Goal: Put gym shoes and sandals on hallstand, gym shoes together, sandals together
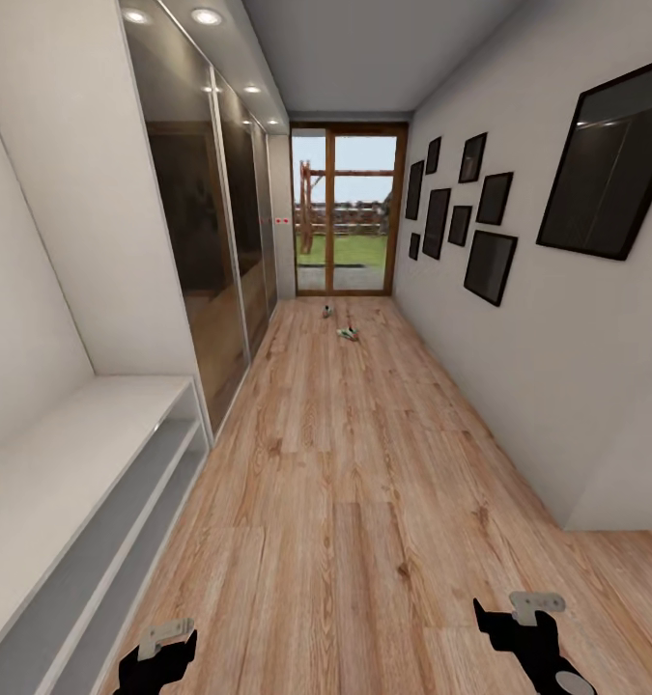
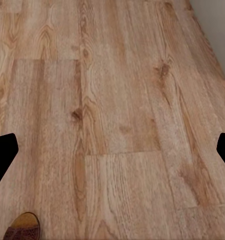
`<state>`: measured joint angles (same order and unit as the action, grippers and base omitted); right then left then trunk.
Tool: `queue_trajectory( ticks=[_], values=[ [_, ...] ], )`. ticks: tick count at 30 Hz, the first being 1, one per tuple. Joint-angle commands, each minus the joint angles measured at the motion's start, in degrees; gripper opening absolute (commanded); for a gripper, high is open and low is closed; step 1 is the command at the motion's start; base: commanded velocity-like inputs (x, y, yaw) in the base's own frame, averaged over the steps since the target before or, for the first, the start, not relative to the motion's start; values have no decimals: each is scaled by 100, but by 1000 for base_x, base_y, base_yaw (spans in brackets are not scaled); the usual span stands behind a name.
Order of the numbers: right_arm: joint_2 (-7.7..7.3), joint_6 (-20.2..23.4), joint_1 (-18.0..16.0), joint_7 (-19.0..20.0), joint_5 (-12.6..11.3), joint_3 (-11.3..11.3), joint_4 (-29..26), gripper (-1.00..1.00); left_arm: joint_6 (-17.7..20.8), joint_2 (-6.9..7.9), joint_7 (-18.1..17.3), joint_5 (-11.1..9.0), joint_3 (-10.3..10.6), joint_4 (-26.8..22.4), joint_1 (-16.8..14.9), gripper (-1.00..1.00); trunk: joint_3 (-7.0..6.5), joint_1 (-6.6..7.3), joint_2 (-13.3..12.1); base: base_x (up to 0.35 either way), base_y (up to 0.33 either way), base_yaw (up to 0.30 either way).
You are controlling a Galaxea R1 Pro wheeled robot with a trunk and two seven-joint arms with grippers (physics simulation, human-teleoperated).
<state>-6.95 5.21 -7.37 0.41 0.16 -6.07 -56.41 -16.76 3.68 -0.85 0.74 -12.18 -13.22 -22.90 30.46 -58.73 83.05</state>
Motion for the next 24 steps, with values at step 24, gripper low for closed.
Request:
queue_trajectory(
  ticks=[24],
  values=[
    [0, 25, -2, -6, -16, -7, 478, 100, -20, 16, -301, 13, -19, -4, -8, 100, 239, -285, 525, 2, 0, 0]
  ],
)
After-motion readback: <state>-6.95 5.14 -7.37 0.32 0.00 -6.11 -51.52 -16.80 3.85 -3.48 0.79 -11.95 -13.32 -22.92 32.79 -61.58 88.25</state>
